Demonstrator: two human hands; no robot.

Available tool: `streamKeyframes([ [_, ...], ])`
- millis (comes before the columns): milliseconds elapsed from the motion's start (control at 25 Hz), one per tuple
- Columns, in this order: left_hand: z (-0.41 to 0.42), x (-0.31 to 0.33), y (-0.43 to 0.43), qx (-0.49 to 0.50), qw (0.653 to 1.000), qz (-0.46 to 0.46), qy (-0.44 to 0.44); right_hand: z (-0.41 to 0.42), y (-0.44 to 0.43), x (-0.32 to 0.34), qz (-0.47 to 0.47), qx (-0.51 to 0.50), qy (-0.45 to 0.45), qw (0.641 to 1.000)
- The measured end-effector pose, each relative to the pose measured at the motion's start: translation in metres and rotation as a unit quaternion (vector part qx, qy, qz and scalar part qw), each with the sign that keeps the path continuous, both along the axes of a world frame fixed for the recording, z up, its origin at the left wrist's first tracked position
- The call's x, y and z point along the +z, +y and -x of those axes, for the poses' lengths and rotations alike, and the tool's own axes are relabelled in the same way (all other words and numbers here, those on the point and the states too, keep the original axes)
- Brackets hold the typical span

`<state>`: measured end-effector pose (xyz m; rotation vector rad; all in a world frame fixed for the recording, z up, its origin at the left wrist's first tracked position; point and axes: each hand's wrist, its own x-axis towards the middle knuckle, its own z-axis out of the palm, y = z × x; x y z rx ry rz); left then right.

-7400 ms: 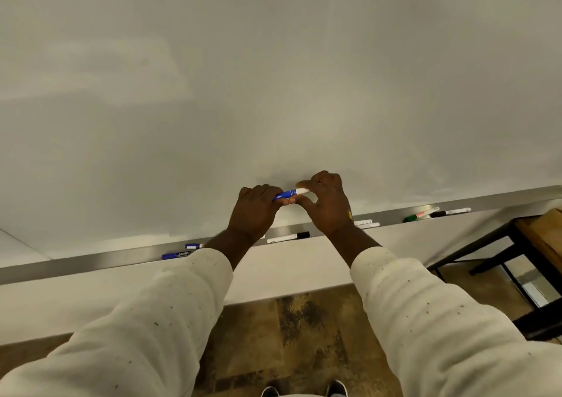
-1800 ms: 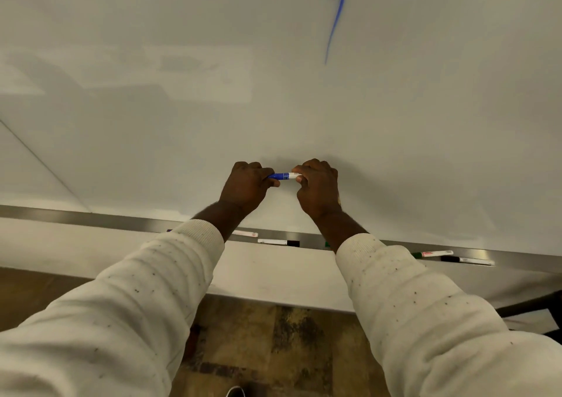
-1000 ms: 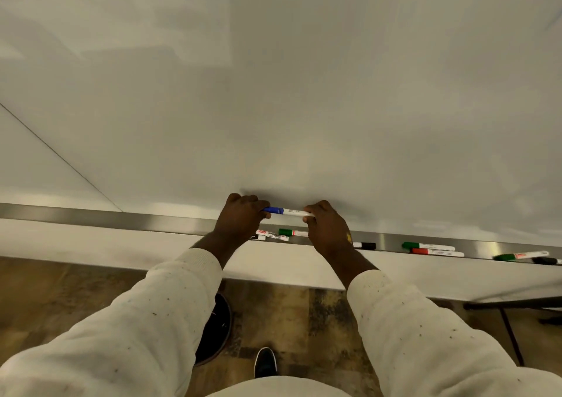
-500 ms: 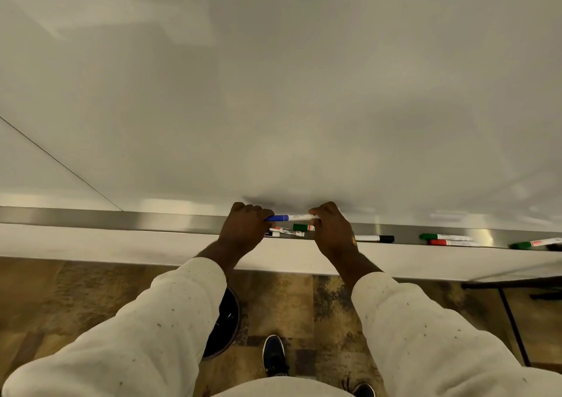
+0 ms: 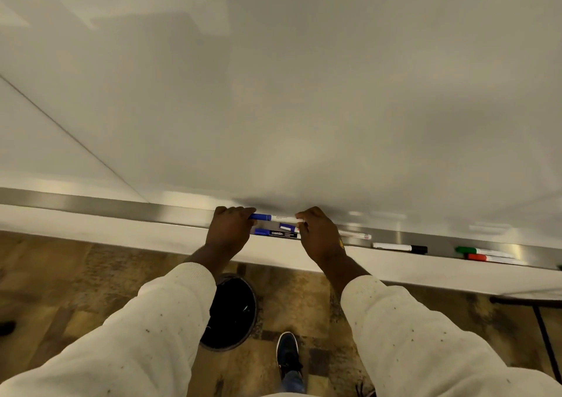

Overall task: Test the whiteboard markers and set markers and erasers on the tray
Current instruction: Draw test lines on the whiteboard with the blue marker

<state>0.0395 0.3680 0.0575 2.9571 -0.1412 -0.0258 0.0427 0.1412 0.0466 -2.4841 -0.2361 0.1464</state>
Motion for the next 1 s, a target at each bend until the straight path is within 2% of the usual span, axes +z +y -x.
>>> streamKeyframes([
  [320,0.007,-0.007,0.069,0.155,0.987,0.004,0.049,-0.014,0.082,-0.019,0.009,0.058,0.036,0.998],
  [520,-0.005,-0.015,0.089,0.230,0.970,0.025,0.071,-0.023,0.120,-0.030,0.036,0.084,-0.004,0.996],
  [680,-0.009,-0.031,0.103,0.242,0.967,0.017,0.079,-0.031,0.140,-0.038,0.097,0.120,-0.011,0.988],
  [800,-0.006,-0.043,0.106,0.227,0.970,0.002,0.081,-0.035,0.145,-0.044,0.127,0.160,0.015,0.979],
  [1000,-0.006,-0.047,0.097,0.163,0.983,-0.059,0.058,-0.037,0.136,-0.047,0.139,0.190,0.034,0.971],
])
